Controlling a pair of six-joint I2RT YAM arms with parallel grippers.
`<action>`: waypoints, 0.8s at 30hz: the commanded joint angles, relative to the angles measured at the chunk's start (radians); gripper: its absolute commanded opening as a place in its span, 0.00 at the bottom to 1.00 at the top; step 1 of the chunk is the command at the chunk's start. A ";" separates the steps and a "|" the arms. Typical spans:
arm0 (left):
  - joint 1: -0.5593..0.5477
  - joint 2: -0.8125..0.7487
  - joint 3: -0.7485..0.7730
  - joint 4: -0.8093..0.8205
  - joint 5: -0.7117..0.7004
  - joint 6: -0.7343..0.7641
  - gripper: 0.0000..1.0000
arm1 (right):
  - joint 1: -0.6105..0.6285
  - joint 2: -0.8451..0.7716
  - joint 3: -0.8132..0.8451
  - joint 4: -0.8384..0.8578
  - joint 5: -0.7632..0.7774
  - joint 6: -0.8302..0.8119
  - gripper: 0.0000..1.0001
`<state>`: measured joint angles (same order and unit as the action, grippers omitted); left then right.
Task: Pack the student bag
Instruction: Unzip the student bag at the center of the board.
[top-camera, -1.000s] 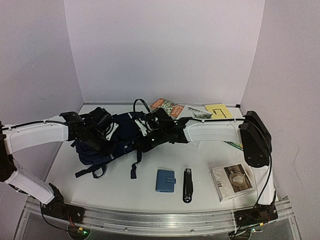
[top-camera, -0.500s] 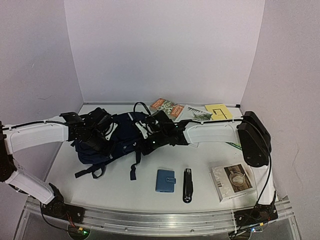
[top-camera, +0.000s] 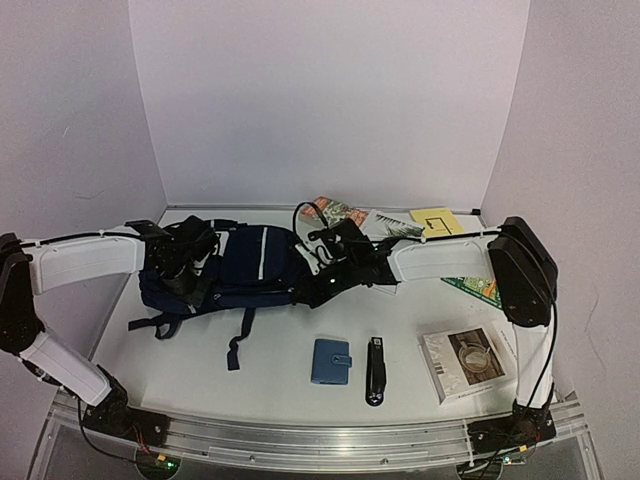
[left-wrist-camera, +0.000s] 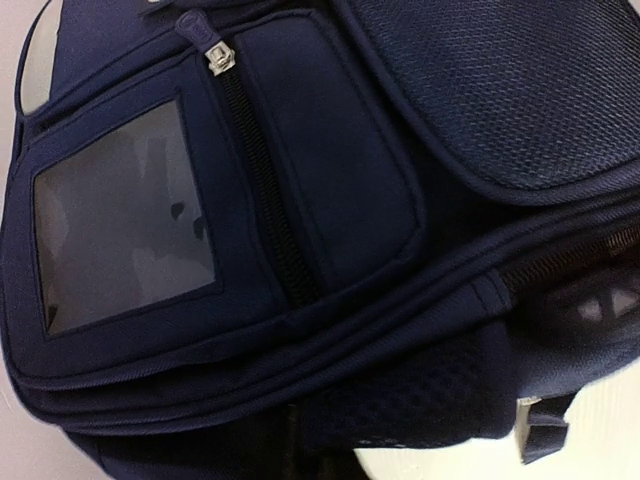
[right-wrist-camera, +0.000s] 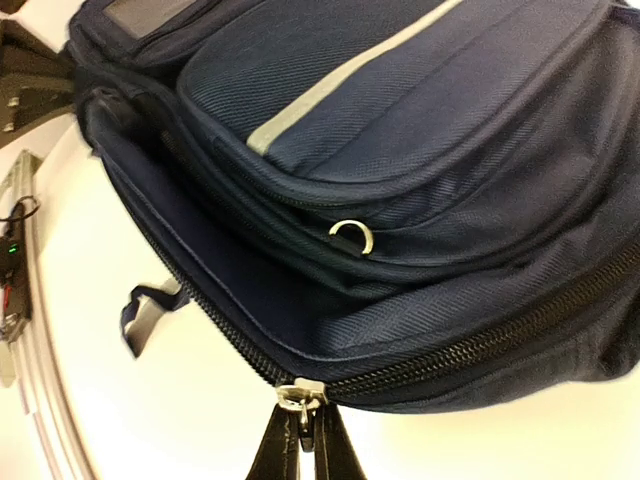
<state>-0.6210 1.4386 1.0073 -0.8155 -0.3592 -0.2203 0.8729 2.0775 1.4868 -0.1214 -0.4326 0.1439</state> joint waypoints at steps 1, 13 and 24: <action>0.009 -0.125 0.015 0.083 0.122 0.101 0.30 | 0.033 0.009 0.042 -0.038 -0.121 0.034 0.00; -0.161 -0.223 -0.053 0.215 0.378 0.302 0.66 | 0.064 0.041 0.109 -0.037 -0.231 0.102 0.00; -0.241 -0.126 -0.096 0.359 0.389 0.458 0.61 | 0.064 0.043 0.109 -0.035 -0.253 0.139 0.00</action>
<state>-0.8520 1.2993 0.9134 -0.5517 0.0149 0.1650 0.9367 2.1254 1.5505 -0.1940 -0.6407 0.2603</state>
